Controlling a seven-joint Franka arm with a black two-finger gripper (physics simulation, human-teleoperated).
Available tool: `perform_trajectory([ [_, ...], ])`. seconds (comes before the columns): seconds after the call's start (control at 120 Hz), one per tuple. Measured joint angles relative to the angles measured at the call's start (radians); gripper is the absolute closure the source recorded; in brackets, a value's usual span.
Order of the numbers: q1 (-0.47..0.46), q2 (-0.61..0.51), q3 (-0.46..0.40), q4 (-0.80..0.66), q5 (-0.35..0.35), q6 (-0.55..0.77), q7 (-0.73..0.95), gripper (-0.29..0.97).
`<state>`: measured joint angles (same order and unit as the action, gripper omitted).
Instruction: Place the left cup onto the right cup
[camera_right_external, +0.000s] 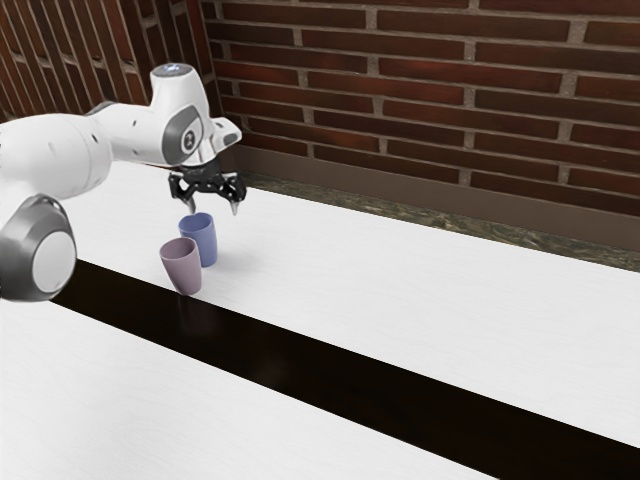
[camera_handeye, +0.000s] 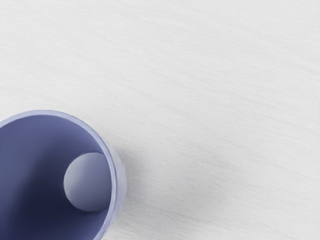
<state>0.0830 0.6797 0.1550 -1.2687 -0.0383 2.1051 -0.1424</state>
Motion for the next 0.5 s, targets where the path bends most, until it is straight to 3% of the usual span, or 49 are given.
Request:
perform_trajectory([
  [0.5,0.029,0.061,-0.015,0.059,-0.001,0.002,0.021,0.0],
])
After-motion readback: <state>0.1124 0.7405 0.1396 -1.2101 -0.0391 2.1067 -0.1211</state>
